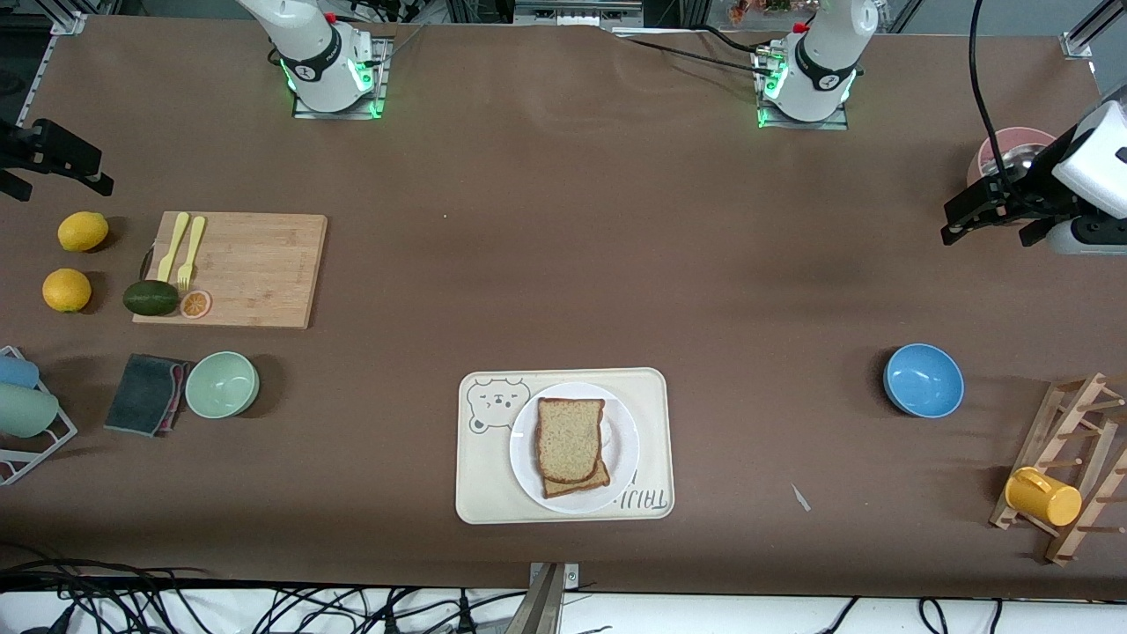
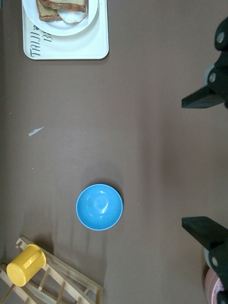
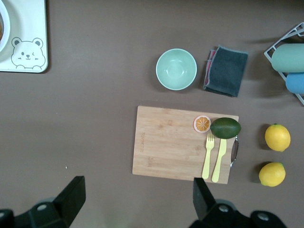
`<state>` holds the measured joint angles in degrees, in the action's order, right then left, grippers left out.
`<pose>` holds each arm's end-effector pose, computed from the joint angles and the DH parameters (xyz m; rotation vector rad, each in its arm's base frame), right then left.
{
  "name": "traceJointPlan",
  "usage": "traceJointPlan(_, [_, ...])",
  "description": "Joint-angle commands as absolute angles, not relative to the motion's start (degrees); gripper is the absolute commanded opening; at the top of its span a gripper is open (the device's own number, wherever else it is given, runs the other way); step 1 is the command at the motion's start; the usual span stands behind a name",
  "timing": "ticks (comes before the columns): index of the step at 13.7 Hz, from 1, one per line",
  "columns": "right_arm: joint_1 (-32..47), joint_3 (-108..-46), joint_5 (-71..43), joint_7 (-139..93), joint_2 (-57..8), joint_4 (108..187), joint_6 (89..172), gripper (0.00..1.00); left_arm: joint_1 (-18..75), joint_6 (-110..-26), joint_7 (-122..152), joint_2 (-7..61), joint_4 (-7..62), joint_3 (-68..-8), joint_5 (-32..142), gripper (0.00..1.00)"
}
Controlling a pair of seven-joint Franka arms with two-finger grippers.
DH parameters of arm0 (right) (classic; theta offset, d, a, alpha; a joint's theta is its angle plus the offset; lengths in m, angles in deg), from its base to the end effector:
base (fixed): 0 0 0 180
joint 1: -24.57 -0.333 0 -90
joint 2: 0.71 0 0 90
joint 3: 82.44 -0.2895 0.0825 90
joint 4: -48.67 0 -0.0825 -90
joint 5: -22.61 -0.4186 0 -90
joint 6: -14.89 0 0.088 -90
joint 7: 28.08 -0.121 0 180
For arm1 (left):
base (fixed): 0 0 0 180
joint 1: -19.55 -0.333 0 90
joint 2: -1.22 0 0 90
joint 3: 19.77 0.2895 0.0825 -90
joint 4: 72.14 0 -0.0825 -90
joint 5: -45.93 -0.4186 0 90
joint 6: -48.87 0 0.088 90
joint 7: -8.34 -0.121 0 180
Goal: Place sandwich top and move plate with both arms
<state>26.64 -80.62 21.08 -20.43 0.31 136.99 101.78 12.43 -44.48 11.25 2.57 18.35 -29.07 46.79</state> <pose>0.5776 -0.0361 0.6045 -3.1120 -0.1043 0.0068 0.6009 -0.0237 0.5711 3.1213 0.0211 0.0403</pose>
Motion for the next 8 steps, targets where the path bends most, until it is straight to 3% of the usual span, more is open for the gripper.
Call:
traceJointPlan(1, [27.47, -81.03, 20.85, -19.55, 0.78, 136.73, 100.67, 1.0, 12.6, -43.68, 10.97, 3.51, 16.45, -29.35, 45.76, 1.0])
traceJointPlan(8, [27.47, -81.03, 20.85, -19.55, 0.7, 136.73, 101.2, 1.0, 12.69, -43.68, 10.88, 3.51, 16.37, -29.52, 45.76, 1.0])
